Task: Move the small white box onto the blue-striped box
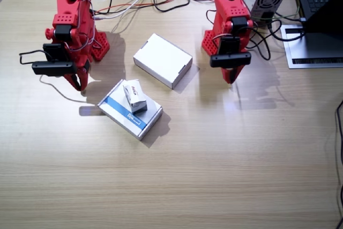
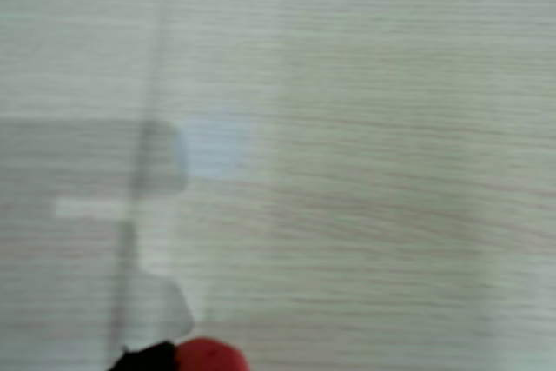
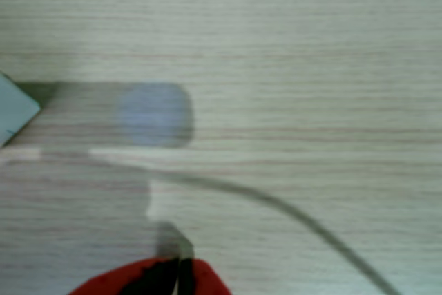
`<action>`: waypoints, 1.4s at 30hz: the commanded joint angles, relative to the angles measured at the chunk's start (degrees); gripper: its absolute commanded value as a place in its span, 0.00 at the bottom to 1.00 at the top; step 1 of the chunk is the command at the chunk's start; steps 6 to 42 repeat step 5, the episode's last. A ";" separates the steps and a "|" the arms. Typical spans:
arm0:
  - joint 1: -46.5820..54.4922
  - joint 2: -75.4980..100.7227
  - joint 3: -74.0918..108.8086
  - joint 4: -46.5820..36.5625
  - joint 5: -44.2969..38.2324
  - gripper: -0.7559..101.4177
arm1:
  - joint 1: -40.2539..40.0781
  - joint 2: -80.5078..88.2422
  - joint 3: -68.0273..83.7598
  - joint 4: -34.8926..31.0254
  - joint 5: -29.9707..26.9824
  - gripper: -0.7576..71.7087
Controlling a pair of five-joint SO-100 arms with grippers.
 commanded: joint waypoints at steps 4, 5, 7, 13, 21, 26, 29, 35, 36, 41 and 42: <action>-1.76 1.58 -1.05 1.23 2.20 0.01 | -0.97 1.67 -0.70 1.23 11.78 0.01; -1.76 1.58 -1.05 1.23 2.20 0.01 | -0.97 1.67 -0.70 1.23 11.95 0.01; -1.76 1.58 -1.05 1.23 2.20 0.01 | -0.97 1.67 -0.70 1.23 11.95 0.01; -1.76 1.58 -1.05 1.23 2.20 0.01 | -0.97 1.67 -0.70 1.23 11.95 0.01; -1.76 1.58 -1.05 1.23 2.20 0.01 | -0.97 1.67 -0.70 1.23 11.95 0.01; -1.76 1.58 -1.05 1.23 2.20 0.01 | -0.97 1.67 -0.70 1.23 11.95 0.01; -1.76 1.58 -1.05 1.23 2.20 0.01 | -0.97 1.67 -0.70 1.23 11.95 0.01; -1.76 1.58 -1.05 1.23 2.20 0.01 | -0.97 1.67 -0.70 1.23 11.95 0.01; -1.76 1.58 -1.05 1.23 2.20 0.01 | -0.97 1.67 -0.70 1.23 11.95 0.01; -1.76 1.58 -1.05 1.23 2.20 0.01 | -0.97 1.67 -0.70 1.23 11.95 0.01; -1.76 1.58 -1.05 1.23 2.20 0.01 | -0.97 1.67 -0.70 1.23 11.95 0.01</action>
